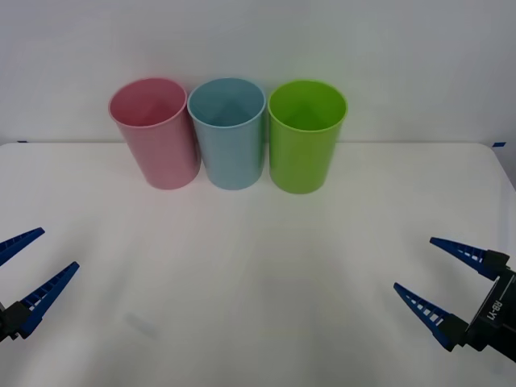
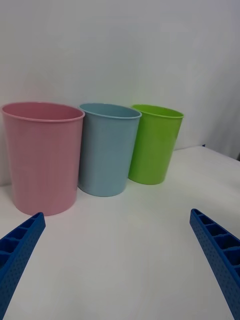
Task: Grasp the object on the table and drop it into the matching bin: aluminum can to the light blue bin, PET bottle to the pink bin.
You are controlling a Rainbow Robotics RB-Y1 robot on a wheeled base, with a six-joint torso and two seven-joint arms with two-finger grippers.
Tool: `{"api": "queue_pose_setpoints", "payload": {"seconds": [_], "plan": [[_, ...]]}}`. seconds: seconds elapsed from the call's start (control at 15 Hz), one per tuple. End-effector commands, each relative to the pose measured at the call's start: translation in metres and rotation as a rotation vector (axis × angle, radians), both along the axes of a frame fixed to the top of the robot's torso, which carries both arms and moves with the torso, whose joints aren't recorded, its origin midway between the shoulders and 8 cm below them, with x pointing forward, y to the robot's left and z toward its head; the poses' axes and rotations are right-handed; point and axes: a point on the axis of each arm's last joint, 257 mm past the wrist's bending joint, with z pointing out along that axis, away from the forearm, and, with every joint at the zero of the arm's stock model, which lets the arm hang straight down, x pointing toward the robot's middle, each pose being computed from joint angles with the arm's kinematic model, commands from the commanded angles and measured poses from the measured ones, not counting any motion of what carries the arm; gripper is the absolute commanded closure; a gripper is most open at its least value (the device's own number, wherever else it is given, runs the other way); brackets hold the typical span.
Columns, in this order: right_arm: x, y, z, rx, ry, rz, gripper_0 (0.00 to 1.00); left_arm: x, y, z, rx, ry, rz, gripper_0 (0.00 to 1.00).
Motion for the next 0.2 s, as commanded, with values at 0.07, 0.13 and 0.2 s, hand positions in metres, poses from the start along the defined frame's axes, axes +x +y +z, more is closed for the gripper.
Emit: {"api": "queue_pose_setpoints", "payload": {"seconds": [0.07,0.13,0.2], "plan": [[-0.0021,0.0,-0.0009,-0.002,0.003,0.004,0.0,0.0,0.0,0.0,0.0,0.0,0.0,0.0],[-0.0031,-0.0007,-0.0017,-0.002,0.005,0.004,0.0,0.0,0.0,0.0,0.0,0.0,0.0,0.0],[-0.0039,-0.0011,-0.0027,-0.002,0.008,0.003,0.0,0.0,0.0,0.0,0.0,0.0,0.0,0.0]]}}
